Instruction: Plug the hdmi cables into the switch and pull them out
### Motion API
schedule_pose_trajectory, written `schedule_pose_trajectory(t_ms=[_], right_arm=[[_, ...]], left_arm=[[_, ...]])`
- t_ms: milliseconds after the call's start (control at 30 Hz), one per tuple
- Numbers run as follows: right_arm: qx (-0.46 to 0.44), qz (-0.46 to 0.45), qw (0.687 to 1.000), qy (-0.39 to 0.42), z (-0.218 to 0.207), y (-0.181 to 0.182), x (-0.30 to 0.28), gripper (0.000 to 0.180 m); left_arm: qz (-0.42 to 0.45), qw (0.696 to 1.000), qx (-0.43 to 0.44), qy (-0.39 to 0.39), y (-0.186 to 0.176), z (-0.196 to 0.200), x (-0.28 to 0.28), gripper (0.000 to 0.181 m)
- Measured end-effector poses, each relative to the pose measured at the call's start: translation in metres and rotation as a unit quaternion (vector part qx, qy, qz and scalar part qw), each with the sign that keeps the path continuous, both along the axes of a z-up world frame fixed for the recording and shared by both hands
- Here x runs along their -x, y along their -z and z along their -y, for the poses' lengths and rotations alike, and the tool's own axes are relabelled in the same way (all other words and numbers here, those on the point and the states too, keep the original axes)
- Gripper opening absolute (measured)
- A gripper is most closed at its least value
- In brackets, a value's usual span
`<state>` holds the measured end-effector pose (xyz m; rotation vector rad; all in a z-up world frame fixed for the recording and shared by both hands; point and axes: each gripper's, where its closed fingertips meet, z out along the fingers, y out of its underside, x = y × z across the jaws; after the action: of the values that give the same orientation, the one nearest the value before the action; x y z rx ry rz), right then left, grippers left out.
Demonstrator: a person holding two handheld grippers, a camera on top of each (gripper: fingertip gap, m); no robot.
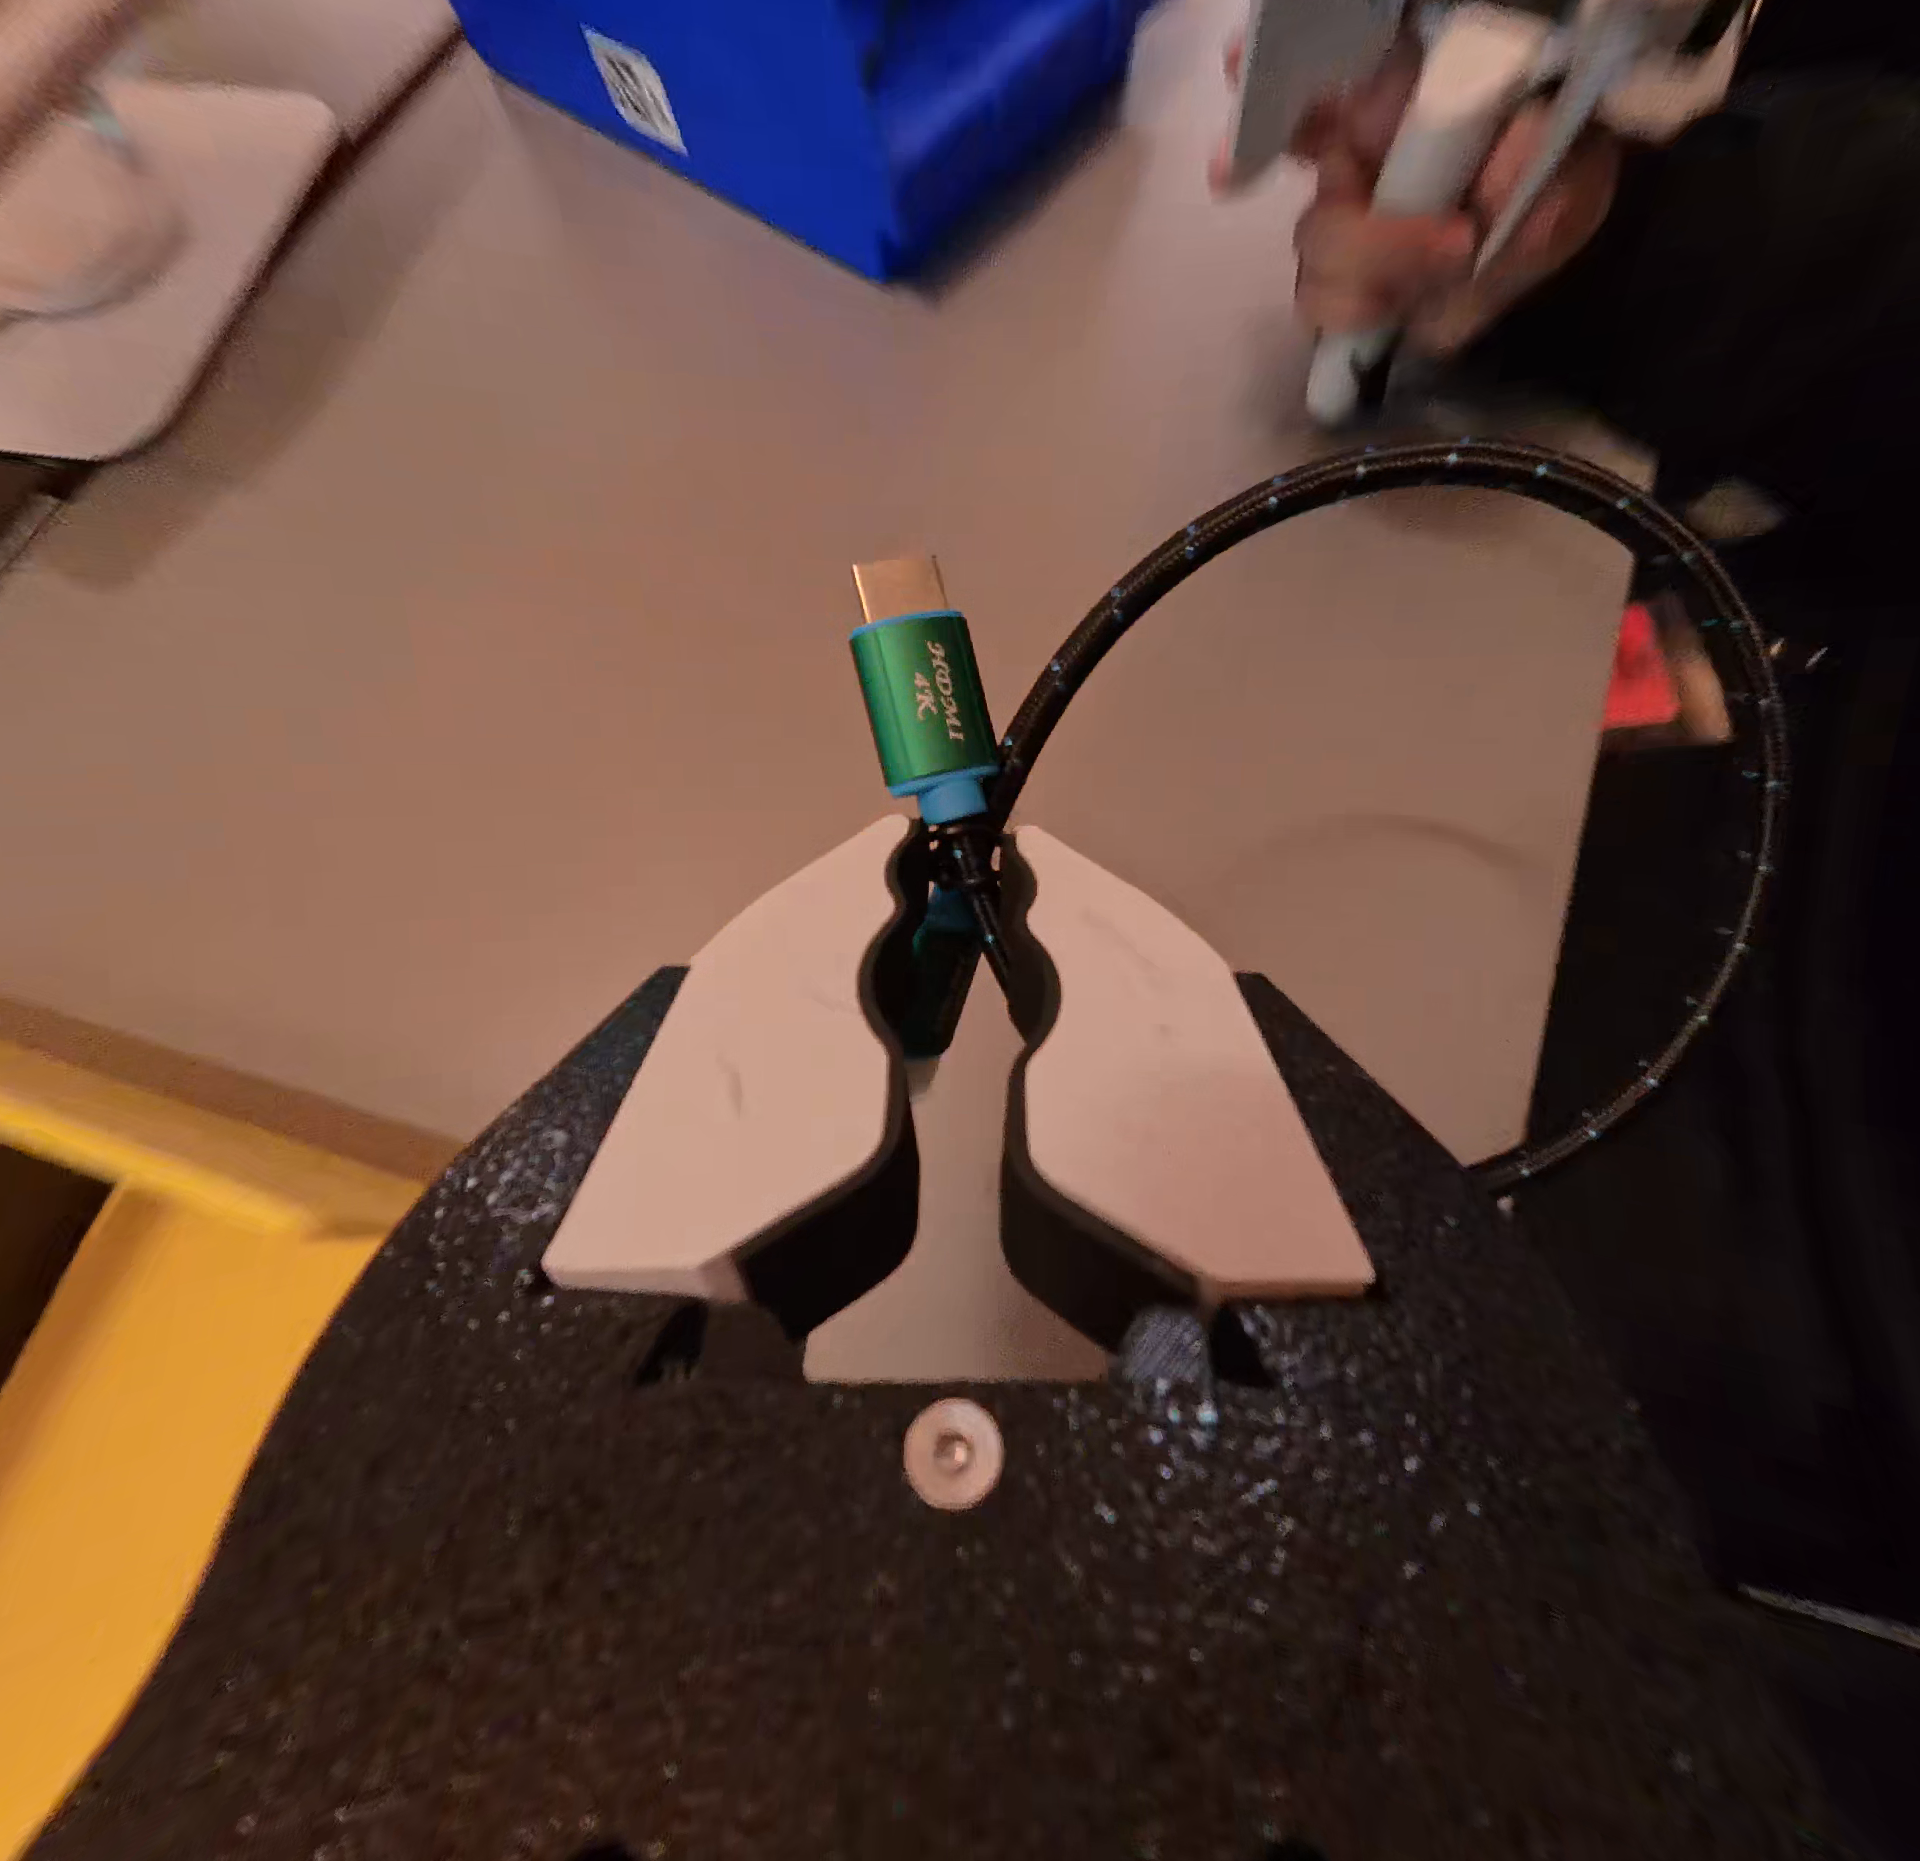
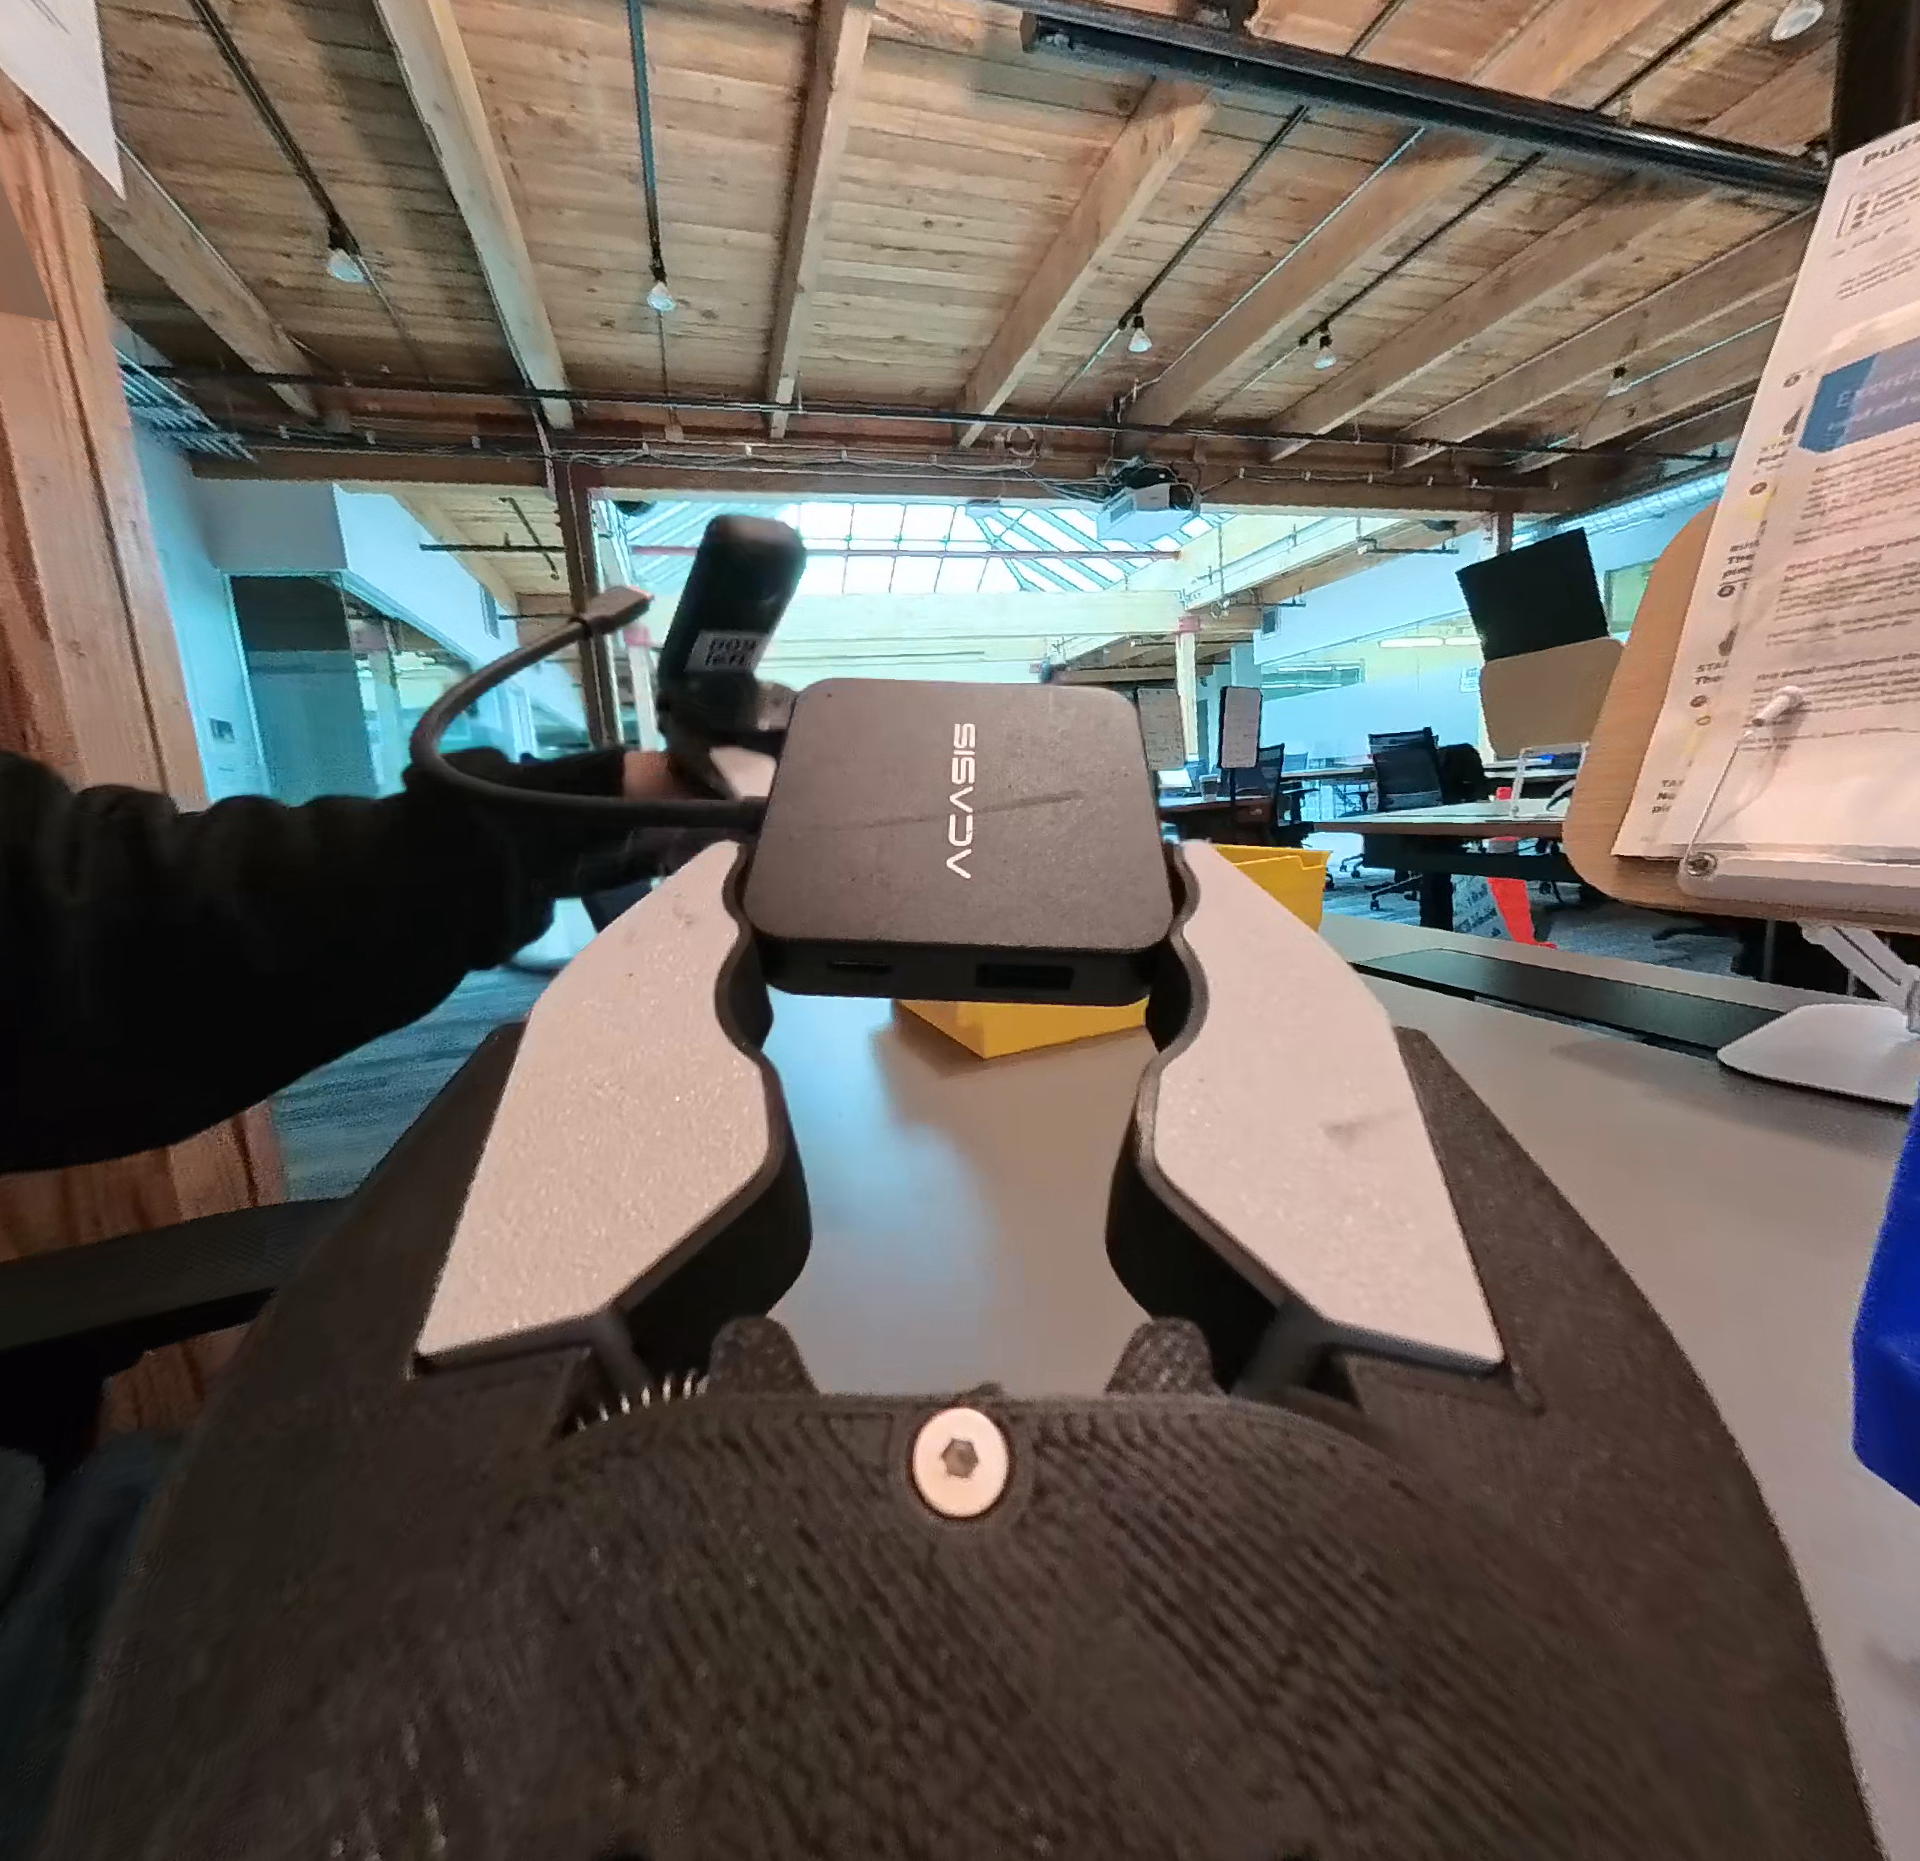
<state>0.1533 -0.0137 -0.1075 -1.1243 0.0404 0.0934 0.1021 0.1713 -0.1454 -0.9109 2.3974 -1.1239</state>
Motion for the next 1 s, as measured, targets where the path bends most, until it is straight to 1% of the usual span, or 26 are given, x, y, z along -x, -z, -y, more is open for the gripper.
schedule_pose_trajectory(t_ms=[133, 200, 300, 433, 667, 767, 900, 1000], right_arm=[[0.015, 0.017, 1.0, 0.002, -0.002, 0.003, 0.001, 0.073], [0.025, 0.022, 0.999, -0.003, -0.004, 0.005, 0.0, 0.073], [0.032, 0.032, 0.999, -0.014, -0.006, 0.006, 0.004, 0.073], [0.047, 0.039, 0.998, -0.013, -0.011, 0.009, 0.004, 0.073], [0.049, 0.036, 0.998, -0.021, -0.011, 0.01, 0.003, 0.073], [0.059, 0.041, 0.997, -0.023, -0.013, 0.013, 0.005, 0.073], [0.067, 0.045, 0.997, -0.021, -0.014, 0.016, 0.005, 0.073], [0.063, 0.047, 0.996, -0.037, -0.012, 0.014, 0.008, 0.073]], left_arm=[[-0.024, 0.994, -0.105, 0.016, 0.069, 0.028, 0.003, 0.012], [-0.03, 0.99, -0.133, 0.025, 0.09, 0.039, 0.002, 0.012], [-0.032, 0.989, -0.141, 0.037, 0.107, 0.054, -0.001, 0.012], [0.001, 0.987, -0.155, 0.037, 0.112, 0.061, -0.008, 0.013], [0.072, 0.988, -0.134, -0.001, 0.108, 0.067, -0.015, 0.017], [0.064, 0.99, -0.124, -0.013, 0.111, 0.068, -0.016, 0.015], [0.06, 0.987, -0.149, -0.023, 0.113, 0.069, -0.017, 0.014], [0.043, 0.986, -0.154, -0.038, 0.115, 0.068, -0.019, 0.013]])
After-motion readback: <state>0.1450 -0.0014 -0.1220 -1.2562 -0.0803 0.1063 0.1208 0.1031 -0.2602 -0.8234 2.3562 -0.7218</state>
